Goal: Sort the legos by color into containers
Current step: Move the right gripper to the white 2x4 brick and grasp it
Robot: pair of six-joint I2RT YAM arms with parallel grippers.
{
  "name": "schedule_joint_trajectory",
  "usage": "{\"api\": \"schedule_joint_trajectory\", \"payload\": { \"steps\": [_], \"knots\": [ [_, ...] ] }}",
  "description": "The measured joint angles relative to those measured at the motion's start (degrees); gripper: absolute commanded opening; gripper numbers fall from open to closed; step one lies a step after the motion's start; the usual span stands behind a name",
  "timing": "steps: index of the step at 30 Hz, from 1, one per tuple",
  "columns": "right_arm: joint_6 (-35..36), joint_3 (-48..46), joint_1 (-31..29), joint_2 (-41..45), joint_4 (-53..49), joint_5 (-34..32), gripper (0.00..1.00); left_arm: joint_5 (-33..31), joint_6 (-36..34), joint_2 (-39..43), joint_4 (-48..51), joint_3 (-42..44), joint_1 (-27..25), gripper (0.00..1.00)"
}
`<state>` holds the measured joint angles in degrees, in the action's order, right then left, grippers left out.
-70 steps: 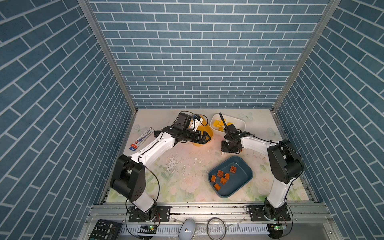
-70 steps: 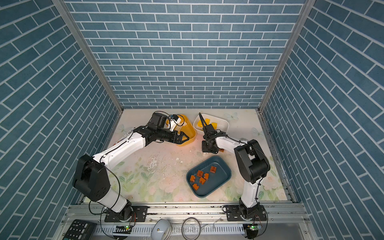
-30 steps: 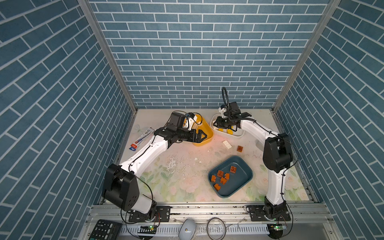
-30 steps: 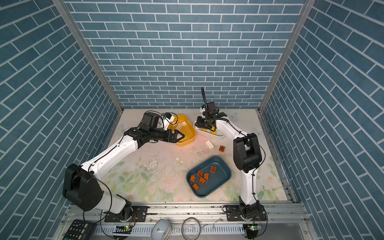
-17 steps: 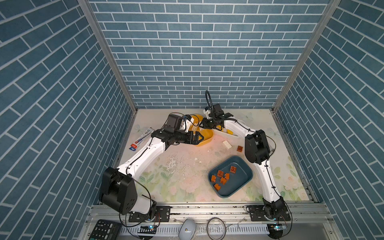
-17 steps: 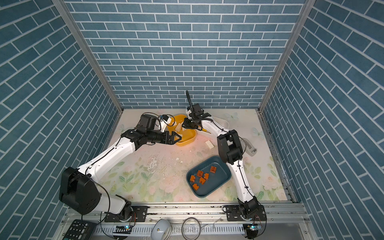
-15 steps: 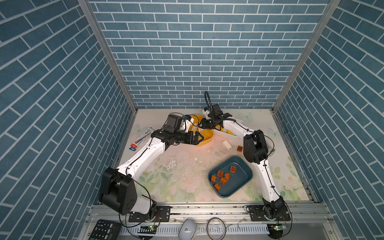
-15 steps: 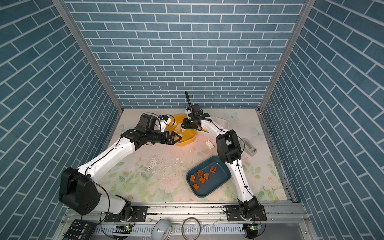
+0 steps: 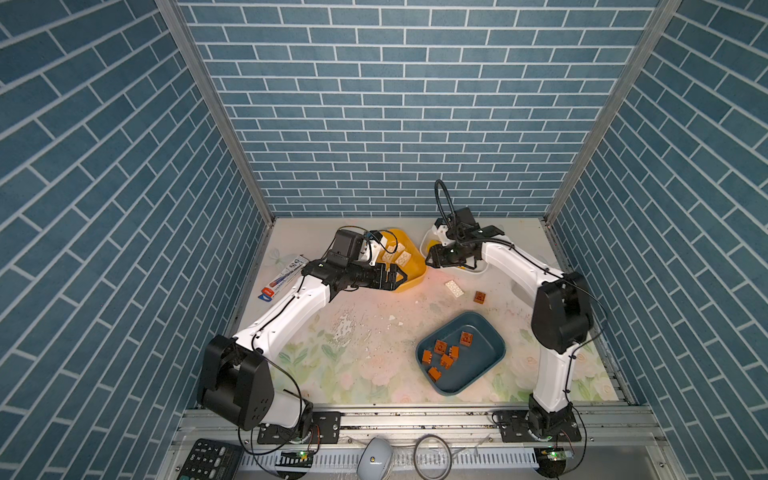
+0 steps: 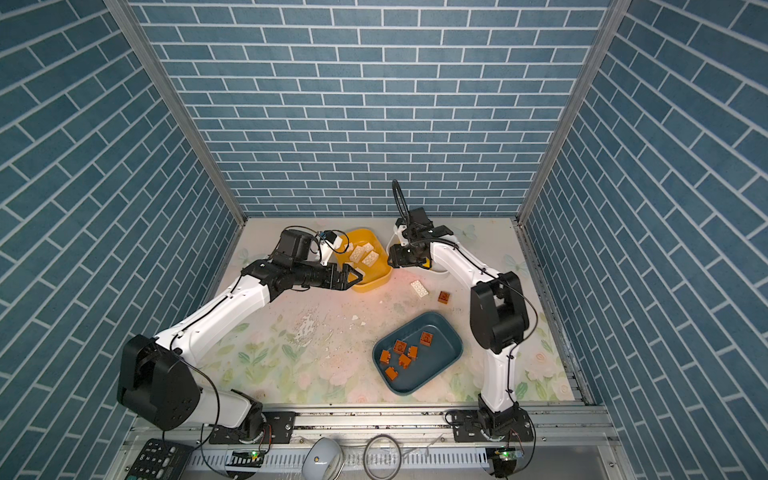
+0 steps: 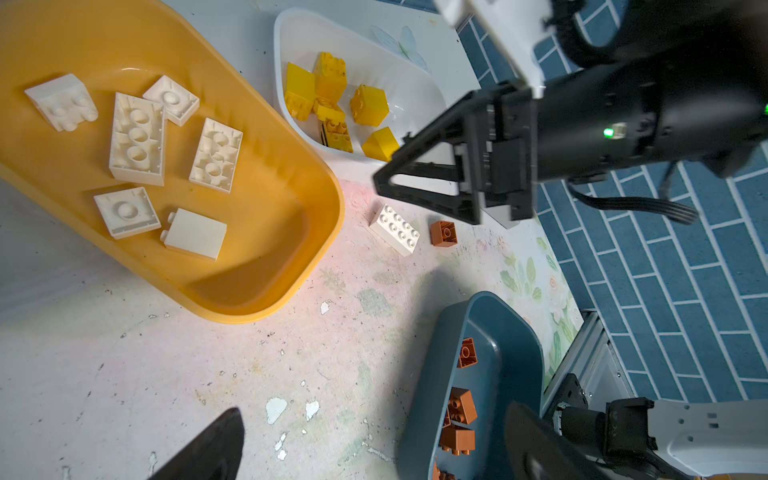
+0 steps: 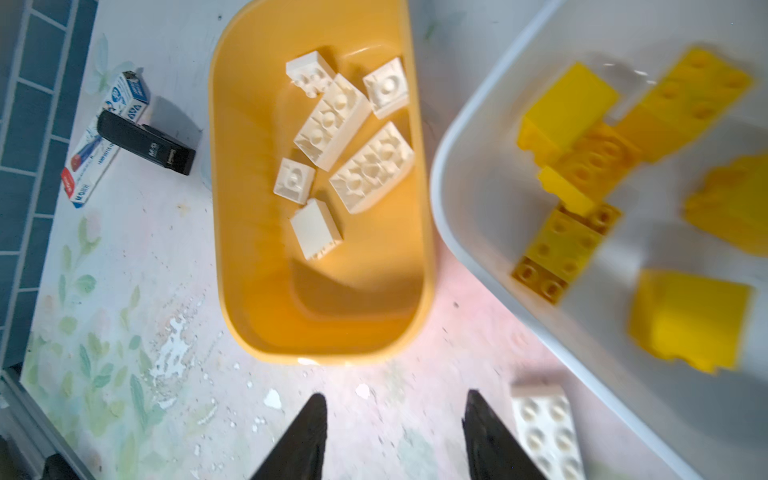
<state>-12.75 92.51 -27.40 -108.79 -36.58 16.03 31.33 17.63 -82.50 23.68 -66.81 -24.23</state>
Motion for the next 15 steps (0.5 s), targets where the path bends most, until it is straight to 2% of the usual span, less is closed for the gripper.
{"api": "schedule_joint_trajectory", "payload": {
  "steps": [3, 7, 15],
  "knots": [
    [2.9, -5.8, 2.0, 4.3, -1.0, -2.3, 0.55, 0.3, 0.0, 0.0, 0.0, 0.0, 0.0, 1.00],
    [5.9, -11.4, 3.0, 4.3, -2.1, -5.3, 0.55, 0.9, 0.0, -0.3, 0.0, 0.0, 0.0, 1.00],
    [9.7, -12.4, 3.0, -0.7, -0.7, -8.2, 0.55, 1.2, -0.1, -1.7, 0.0, -0.1, 0.0, 1.00]
  ]
}}
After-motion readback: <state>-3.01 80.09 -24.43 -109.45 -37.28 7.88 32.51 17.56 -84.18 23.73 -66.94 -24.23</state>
